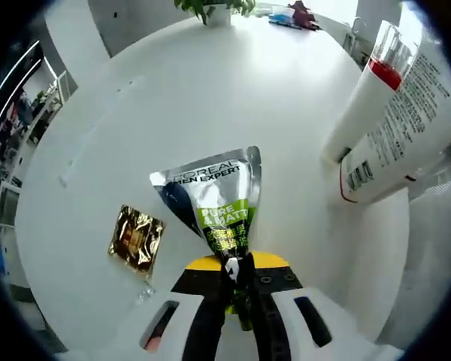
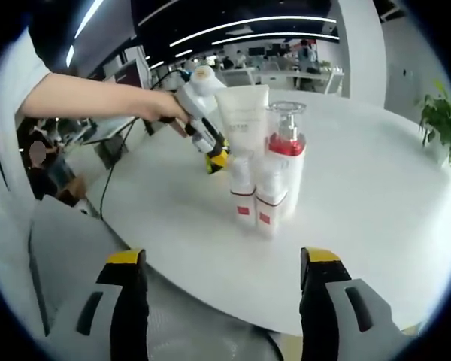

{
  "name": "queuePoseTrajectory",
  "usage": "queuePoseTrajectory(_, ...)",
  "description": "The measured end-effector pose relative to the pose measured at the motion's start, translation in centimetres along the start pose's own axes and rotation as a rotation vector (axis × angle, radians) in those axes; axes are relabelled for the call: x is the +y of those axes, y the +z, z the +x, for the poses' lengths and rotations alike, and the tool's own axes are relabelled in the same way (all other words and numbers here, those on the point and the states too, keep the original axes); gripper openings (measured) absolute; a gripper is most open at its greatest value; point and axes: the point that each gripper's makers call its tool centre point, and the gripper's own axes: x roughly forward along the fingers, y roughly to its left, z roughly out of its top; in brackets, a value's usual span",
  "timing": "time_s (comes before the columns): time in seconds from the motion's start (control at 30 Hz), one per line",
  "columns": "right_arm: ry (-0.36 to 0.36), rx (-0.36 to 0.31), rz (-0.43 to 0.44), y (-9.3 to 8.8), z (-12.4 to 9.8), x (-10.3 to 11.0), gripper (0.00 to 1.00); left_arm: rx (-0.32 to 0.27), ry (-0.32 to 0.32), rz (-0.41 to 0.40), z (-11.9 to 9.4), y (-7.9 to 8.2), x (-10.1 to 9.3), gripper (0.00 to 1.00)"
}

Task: Arrange the skincare products in the storage area until every visible bottle or jar stands upright without overlapping.

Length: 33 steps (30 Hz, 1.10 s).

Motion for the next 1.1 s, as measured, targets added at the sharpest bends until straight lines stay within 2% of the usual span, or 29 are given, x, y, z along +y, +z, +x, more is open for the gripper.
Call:
queuePoseTrajectory(0.13,0.004,0.001,-0.008,0.0,0.0,0.1,0.83,-0.018,0.012,-0.018,-0.9,0.4,0.3,0.11)
queuePoseTrajectory(0.27,0.005,-0.003,-0.011,0.1,0.0,0.1,0.83,-0.031,0.019,-0.033,-1.7,0.0,0.6,0.1)
queuePoseTrajectory(0.33,0.006,-0.007,-0.012,0.1,0.0,0.1,0.83,-0.032,0.022,-0.029,-2.3,0.0,0.0,0.1)
queuePoseTrajectory(0.47,0.005,-0.01,-0.016,0.2,-0.1,0.2,0.83,-0.041,0.028,-0.039,-2.6,-0.1,0.5,0.09)
queuePoseTrajectory(0.63,0.005,-0.017,-0.02,0.3,-0.1,0.2,0.83,-0.063,0.038,-0.053,-4.2,0.2,0.0,0.09)
queuePoseTrajectory(0.83,0.001,-0.025,-0.029,0.4,-0.1,0.2,0.81,-0.081,0.059,-0.069,-5.7,-0.2,-0.2,0.09)
queuePoseTrajectory(1.1,0.003,-0.04,-0.044,0.6,-0.3,0.4,0.8,-0.121,0.079,-0.109,-7.8,-0.3,-1.3,0.09)
